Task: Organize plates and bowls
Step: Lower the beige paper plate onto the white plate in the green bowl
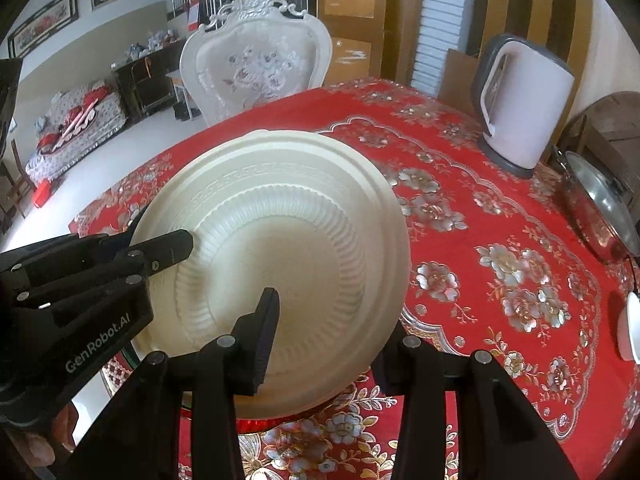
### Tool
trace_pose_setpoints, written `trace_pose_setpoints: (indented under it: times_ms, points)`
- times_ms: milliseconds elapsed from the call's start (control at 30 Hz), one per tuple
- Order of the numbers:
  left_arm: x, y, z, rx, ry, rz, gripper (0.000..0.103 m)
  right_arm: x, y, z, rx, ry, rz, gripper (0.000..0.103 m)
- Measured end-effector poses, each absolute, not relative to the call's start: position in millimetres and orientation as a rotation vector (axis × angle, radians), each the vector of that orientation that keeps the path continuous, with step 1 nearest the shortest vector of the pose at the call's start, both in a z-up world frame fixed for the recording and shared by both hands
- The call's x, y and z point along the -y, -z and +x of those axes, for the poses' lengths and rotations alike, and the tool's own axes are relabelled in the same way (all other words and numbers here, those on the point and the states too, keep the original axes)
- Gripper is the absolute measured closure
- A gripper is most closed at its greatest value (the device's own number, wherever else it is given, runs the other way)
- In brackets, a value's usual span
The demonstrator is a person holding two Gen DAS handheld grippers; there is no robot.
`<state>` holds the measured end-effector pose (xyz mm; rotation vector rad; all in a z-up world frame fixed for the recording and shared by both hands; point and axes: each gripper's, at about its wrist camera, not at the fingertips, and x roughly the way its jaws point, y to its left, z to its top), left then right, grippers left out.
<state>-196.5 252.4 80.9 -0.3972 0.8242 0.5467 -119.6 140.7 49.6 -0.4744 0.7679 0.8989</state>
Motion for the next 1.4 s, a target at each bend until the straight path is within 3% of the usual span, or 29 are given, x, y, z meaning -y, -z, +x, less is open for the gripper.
trace_pose_setpoints:
  times_ms: [133, 1400]
  points:
    - [-252, -77, -196, -0.835, -0.548, -0.386, 0.086, -143, -45, -121, -0.785, -0.905, -0.482, 0.054]
    - [-249, -84, -201, -0.799, -0.646, -0.282, 0.084, -120, -56, -108, -0.765, -0.846, -0.373, 0.047]
